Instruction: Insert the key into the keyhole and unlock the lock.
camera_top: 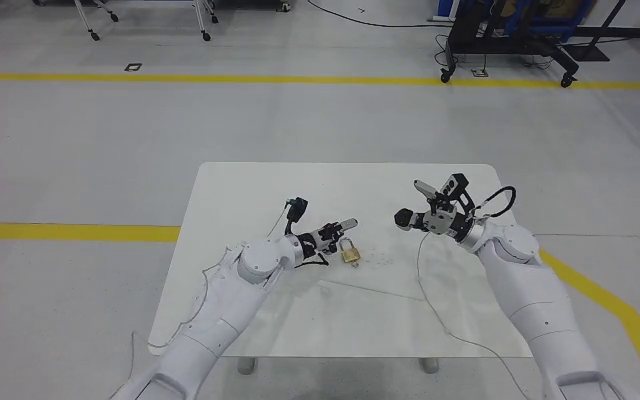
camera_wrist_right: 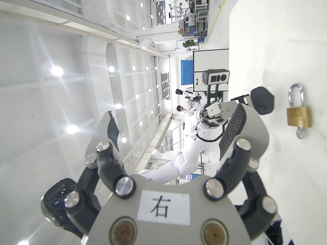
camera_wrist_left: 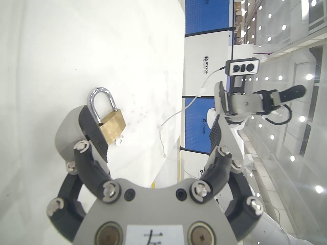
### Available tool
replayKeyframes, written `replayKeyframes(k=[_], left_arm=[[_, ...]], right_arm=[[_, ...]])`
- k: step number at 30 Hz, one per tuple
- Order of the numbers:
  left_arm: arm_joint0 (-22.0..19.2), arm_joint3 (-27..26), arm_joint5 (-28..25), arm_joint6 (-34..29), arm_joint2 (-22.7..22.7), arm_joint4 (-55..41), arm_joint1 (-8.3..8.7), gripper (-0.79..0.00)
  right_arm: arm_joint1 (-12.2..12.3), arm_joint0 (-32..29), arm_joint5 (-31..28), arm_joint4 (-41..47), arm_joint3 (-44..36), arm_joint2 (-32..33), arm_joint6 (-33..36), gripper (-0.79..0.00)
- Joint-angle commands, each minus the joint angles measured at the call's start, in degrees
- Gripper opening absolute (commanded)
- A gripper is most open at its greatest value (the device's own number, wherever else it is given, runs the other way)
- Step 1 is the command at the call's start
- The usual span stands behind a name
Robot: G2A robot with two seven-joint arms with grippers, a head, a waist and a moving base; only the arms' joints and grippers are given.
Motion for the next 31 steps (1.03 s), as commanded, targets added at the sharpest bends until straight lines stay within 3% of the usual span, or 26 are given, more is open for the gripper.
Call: replayKeyframes(k=[1,7,13,31], left_arm=[[2.5,-5.1,1.4,1.0,-3.0,4.0,1.37,0.0],[13.1,-25.1,6.3,3.3,-13.2,12.8,4.87,0.0],[22.4,-41.3,10.1,5.7,-19.0,19.7,6.53,0.0],[23.0,-41.2,9.9,6.6,-19.5,21.4,6.76,0.0]], right_arm=[[0.4,-0.7,-1.0,-0.8,-0.8,1.8,-2.5,0.0],[1.8,-2.9,-2.6,-1.0,-3.0,7.8,-3.8,0.0],[2.9,-4.3,-1.2,0.7,-4.0,13.6,-4.8,0.0],[2.9,-5.5,-0.6,-2.5,-5.4,14.4,-7.1,-0.001]])
